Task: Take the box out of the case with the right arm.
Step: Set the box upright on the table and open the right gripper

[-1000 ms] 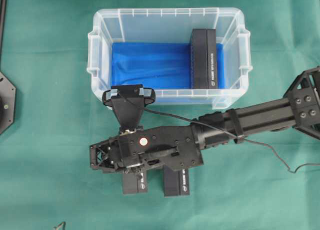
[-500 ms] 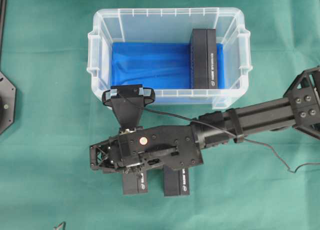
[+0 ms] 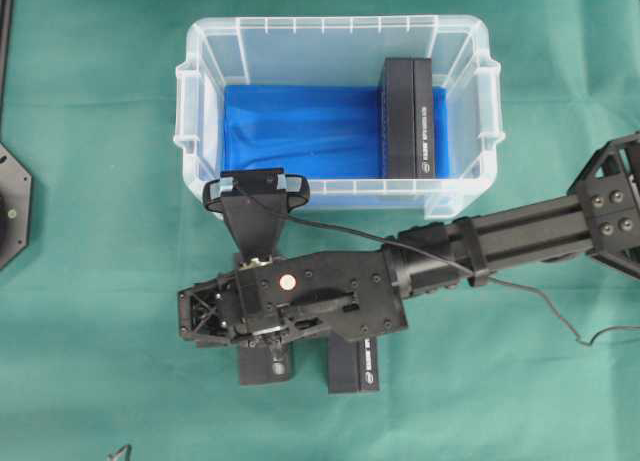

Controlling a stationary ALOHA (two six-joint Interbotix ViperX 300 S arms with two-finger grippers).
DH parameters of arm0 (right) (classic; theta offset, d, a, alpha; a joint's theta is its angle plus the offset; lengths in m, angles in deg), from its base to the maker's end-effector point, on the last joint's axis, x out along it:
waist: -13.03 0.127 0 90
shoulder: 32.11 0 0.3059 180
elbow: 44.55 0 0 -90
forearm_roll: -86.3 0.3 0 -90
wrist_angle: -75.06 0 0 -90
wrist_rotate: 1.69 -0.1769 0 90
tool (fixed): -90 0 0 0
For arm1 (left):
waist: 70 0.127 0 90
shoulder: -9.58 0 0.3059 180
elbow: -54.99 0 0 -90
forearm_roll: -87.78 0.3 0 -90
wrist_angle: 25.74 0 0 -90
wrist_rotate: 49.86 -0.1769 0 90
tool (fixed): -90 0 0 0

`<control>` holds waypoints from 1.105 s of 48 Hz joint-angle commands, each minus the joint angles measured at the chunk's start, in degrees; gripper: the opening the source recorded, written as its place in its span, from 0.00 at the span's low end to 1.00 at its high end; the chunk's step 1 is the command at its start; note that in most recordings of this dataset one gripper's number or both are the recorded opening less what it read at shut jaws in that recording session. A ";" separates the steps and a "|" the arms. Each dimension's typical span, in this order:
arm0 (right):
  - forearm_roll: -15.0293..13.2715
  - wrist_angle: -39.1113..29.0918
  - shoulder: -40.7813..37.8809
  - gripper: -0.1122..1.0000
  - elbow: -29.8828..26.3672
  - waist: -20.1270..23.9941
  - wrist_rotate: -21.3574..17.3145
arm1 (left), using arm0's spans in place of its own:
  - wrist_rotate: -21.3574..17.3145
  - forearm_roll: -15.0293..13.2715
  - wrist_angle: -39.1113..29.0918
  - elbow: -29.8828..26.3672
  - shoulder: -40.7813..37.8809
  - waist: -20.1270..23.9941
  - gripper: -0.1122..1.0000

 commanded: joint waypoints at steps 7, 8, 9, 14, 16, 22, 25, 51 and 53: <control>-0.62 0.09 1.85 0.92 -0.62 0.18 -0.44 | 0.00 0.00 0.18 -1.23 -0.18 -0.09 0.10; -0.62 0.09 1.85 0.91 -0.62 0.18 -0.35 | 0.00 -0.09 0.18 -1.14 -0.18 -0.09 0.10; -0.62 0.09 1.85 0.91 -0.62 0.18 -0.35 | 0.00 0.00 0.18 -1.14 -0.18 -0.09 0.10; -0.62 0.09 1.85 0.91 -0.62 0.18 -0.44 | 0.00 -0.09 0.26 -1.14 -0.26 -0.09 0.10; -0.70 0.18 1.93 0.91 -0.62 0.09 -0.44 | 0.00 -0.09 0.26 -1.14 -0.18 -0.09 0.10; -0.70 0.00 2.90 0.91 -0.62 0.18 -0.18 | 0.00 -0.09 0.18 -1.23 -0.26 -0.09 0.10; -0.88 -0.18 3.69 0.91 -0.62 0.18 -0.26 | 0.00 -0.09 0.26 -1.14 -0.18 -0.09 0.10; -5.98 -9.49 9.23 0.90 -5.10 0.18 0.62 | 0.09 -0.09 0.18 -1.23 -0.26 -0.09 0.10; -5.98 -9.49 9.23 0.90 -5.10 0.18 1.05 | 0.09 -0.09 0.18 -1.23 -0.26 -0.09 0.10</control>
